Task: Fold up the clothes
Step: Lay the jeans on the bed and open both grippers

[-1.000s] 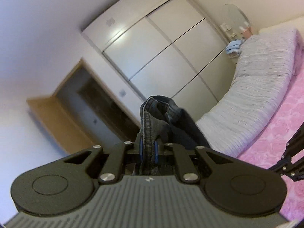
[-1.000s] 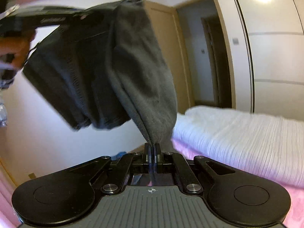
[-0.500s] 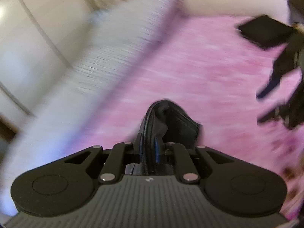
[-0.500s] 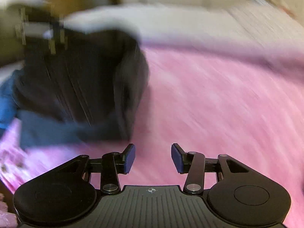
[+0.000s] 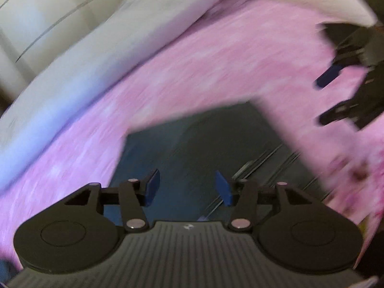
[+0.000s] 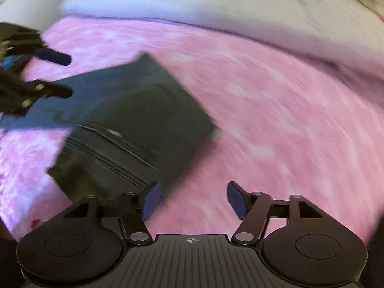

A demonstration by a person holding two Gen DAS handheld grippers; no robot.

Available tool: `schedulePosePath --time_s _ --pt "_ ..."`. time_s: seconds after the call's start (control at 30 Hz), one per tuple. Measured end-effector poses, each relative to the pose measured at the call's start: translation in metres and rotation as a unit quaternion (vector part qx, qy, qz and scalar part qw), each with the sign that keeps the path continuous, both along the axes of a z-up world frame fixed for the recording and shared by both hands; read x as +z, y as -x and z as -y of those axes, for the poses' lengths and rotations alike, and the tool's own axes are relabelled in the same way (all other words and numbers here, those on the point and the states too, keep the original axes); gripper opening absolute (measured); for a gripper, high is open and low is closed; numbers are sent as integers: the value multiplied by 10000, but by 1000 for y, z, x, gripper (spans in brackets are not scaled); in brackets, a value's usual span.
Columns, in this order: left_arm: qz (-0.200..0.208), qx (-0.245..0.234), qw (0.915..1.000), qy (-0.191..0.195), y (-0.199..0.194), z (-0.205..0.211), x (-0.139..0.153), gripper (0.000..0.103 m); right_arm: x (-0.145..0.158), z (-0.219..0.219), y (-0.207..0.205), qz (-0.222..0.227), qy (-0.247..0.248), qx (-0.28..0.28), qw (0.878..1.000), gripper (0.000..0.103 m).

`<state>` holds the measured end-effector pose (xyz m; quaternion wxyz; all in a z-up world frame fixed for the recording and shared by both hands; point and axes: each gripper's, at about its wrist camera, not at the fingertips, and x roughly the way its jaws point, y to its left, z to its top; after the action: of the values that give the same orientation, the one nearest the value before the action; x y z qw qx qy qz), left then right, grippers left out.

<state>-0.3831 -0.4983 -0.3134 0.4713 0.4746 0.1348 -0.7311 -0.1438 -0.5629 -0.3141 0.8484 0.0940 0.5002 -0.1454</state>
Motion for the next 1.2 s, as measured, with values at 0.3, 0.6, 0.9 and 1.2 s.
schedulePosePath --time_s 0.3,0.6,0.9,1.2 --pt "838 447 9941 -522 -109 -13 -49 47 -63 -138 -65 199 331 2765 9602 79" --pt "526 -605 9955 -515 -117 -31 -63 50 -79 -148 -74 -131 786 2723 9589 22" --pt "-117 -1636 9863 -183 -29 -5 -44 58 39 11 -20 371 1321 465 9895 5" --pt "-525 -1170 9905 -506 56 15 -46 62 23 207 -6 683 1335 -365 9880 5"
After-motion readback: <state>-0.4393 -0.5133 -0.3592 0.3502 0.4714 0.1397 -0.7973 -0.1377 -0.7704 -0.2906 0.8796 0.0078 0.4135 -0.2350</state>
